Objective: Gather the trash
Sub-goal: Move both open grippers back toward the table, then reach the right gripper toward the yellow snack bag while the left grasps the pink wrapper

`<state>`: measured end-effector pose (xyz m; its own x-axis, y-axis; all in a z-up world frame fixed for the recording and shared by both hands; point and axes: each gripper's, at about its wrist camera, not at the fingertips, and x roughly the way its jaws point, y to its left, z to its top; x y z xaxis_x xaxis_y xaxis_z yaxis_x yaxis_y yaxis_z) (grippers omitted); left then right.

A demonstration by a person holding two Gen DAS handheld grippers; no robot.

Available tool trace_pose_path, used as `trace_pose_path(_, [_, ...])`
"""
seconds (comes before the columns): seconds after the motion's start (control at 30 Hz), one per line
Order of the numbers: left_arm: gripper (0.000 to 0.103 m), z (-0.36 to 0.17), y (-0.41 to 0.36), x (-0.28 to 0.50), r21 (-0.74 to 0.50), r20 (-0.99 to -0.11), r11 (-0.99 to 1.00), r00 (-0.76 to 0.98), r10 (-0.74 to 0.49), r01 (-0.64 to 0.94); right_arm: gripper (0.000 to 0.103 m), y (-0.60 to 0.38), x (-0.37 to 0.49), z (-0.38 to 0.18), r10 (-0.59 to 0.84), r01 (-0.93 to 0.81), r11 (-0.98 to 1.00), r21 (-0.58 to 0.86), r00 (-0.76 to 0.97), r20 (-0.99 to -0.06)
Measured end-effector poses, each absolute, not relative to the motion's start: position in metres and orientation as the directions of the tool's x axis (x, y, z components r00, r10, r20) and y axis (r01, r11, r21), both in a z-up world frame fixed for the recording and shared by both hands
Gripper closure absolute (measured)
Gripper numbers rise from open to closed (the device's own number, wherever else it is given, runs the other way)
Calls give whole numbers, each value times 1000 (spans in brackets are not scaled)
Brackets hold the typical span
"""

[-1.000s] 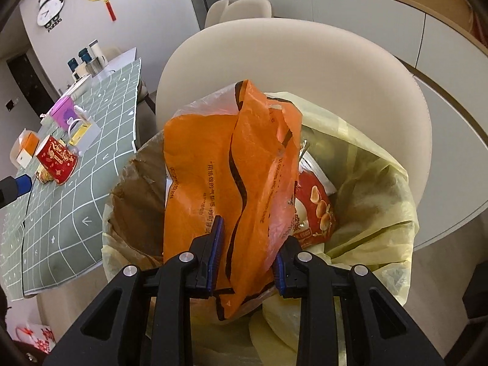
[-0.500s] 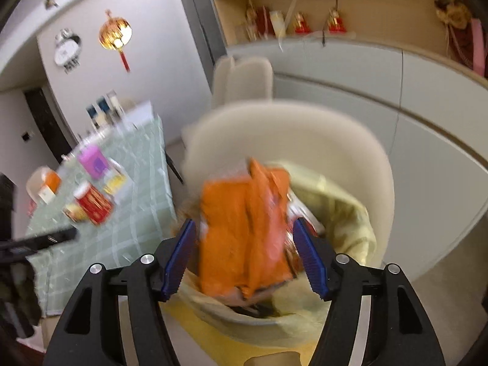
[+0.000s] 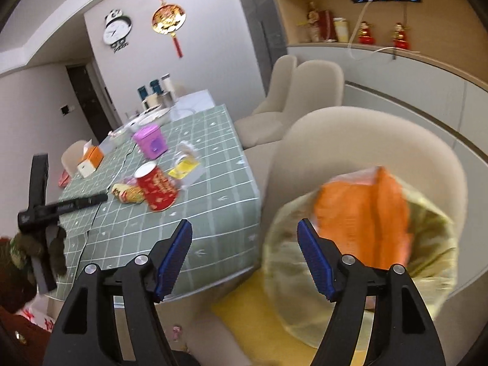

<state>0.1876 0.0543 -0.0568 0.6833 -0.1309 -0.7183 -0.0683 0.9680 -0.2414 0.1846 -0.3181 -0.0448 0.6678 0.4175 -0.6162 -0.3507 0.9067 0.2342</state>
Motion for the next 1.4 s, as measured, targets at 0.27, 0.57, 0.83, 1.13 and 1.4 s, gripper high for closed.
trace_pose_path(0.27, [51, -68, 135, 228, -209, -739, 978, 658, -143, -22, 35, -227, 190, -64, 419, -368, 901, 230, 596, -685])
trace_pose_path(0.57, [51, -89, 164, 314, -131, -777, 976, 593, -211, 176, 35, -144, 188, -75, 392, -378, 903, 203, 536, -747])
trace_pose_path(0.83, [51, -119, 173, 301, -184, -833, 966, 492, -252, 183, 35, -108, 177, -86, 388, -375, 904, 206, 516, -764])
trace_pose_path(1.13, [51, -119, 182, 209, -360, -816, 929, 452, -361, 92, 35, -64, 198, -103, 453, -315, 889, 332, 501, -737])
trace_pose_path(1.4, [51, -103, 209, 180, -196, -847, 980, 506, -164, -11, 35, -1, 232, -131, 448, -227, 894, 387, 488, -749])
